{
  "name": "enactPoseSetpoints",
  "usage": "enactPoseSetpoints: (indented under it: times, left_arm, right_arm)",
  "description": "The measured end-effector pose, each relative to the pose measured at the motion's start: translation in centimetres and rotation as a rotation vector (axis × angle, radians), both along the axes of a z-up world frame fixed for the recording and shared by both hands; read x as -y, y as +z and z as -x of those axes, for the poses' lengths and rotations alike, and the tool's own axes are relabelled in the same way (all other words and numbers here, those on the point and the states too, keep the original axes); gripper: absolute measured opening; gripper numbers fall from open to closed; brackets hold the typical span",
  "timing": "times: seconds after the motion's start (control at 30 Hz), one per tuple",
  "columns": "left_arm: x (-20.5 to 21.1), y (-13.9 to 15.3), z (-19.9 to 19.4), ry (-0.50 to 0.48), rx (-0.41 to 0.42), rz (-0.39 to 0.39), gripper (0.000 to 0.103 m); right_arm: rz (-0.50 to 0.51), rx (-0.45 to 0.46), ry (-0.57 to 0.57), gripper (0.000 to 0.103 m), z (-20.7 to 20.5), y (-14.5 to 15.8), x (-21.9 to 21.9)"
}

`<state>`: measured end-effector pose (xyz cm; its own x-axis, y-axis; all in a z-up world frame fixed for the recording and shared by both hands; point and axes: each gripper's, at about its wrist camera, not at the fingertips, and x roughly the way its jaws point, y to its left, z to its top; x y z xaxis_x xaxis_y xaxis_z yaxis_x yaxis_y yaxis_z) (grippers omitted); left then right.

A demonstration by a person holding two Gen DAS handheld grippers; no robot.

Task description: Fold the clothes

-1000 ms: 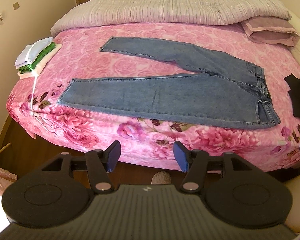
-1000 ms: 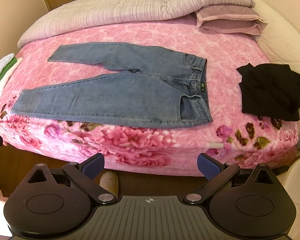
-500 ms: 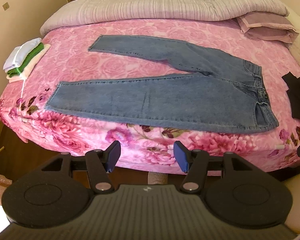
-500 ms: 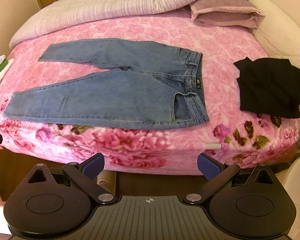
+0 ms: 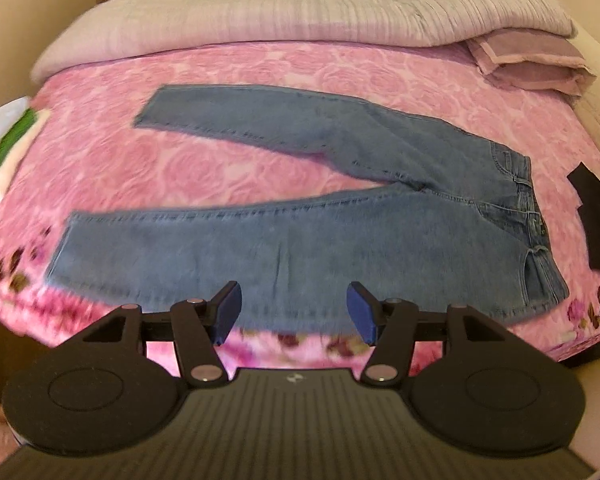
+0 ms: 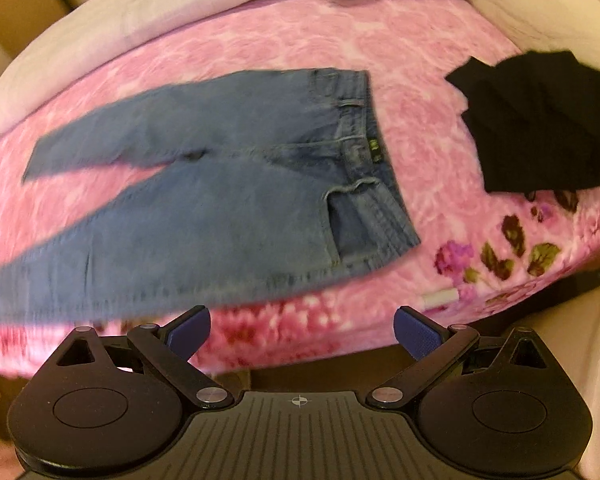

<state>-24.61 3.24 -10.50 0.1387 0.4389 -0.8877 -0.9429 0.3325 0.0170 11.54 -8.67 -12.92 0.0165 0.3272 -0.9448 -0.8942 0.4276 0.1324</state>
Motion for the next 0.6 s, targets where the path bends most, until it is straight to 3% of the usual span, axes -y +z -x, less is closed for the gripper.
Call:
enactPoseSetpoints:
  times: [0.2,0.27,0.3,0.33,0.47,0.6]
  left_arm:
    - [-9.4,-0.9,-3.5,-0.148,0.014,0.023,0.054]
    - [-12.1,-1.0,-4.5,-0.198,0.026,0.018,0.054]
    - [-13.4,-1.1,-5.0,-0.228,0.035,0.017,0.054]
    - [-14.7,-1.3,-5.5,-0.257,0.044,0.015,0.054]
    - [-18.4,-2.9,-7.2,-0.373,0.064,0.033,0.054]
    - [-21.2,-5.3,-8.6,-0.448,0.083,0.069,0.054]
  right_arm:
    - [-0.043,-0.013,-0.132,0.092,-1.3,0.5,-6.0]
    - [-0.077,-0.026,-0.145,0.078,-1.4,0.8,-7.5]
    - [-0.093,-0.039,-0.146,0.064,-1.4,0.8,-8.2]
    - [-0.105,-0.047,-0.155,0.055,-1.6,0.8,-8.7]
    - [-0.127,-0.074,-0.183,0.054,-2.1,0.1,-10.2]
    - [-0.119,-0.069,-0.134,0.054,-2.4,-1.4,-11.8]
